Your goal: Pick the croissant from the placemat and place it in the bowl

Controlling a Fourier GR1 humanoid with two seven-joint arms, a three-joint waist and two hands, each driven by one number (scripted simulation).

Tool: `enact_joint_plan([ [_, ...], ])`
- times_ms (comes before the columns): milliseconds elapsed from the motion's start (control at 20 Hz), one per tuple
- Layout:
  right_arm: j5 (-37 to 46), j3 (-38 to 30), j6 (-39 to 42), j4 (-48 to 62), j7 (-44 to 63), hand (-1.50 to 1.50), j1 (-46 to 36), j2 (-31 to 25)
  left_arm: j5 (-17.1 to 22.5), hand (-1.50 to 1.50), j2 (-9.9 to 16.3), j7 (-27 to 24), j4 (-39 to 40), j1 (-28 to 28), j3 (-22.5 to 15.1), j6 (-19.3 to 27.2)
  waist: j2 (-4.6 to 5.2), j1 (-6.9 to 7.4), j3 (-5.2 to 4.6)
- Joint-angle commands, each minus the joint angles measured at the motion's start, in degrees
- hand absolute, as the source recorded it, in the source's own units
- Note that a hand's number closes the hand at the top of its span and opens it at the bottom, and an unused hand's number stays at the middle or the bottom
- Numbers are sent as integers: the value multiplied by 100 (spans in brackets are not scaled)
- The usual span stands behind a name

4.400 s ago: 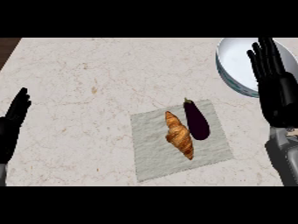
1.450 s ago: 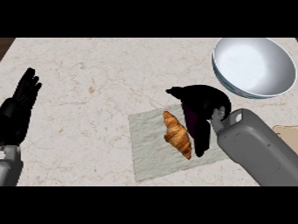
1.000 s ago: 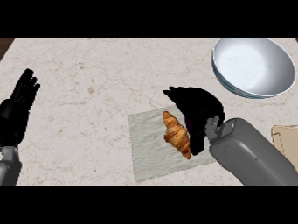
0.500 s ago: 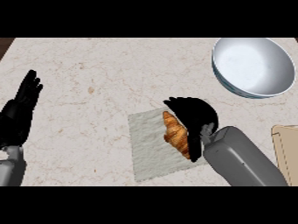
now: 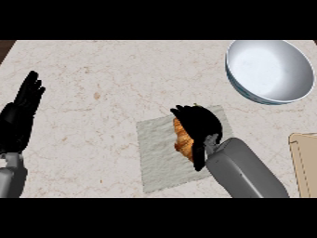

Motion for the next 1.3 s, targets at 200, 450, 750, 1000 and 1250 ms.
enact_joint_plan([
  [200,282,-215,-321,1076,-895,150,30,242,-181,0,-77,-193,-30,216,130,-12,8,22,1],
  [450,438,-308,-149,974,-1148,150,-96,363,-52,0,30,-82,411,-326,321,-261,5,-16,-1],
  [750,774,-523,-352,967,-1299,150,-94,443,-272,0,-221,-362,102,93,213,-162,-1,-8,-1],
  [1000,675,-1326,-1685,2086,30,150,-955,700,-132,0,-70,200,-70,-176,205,-264,49,141,3],
  [1250,677,-1579,-2546,2716,1144,150,-1987,704,-146,0,-87,60,138,-339,178,-326,61,192,0],
])
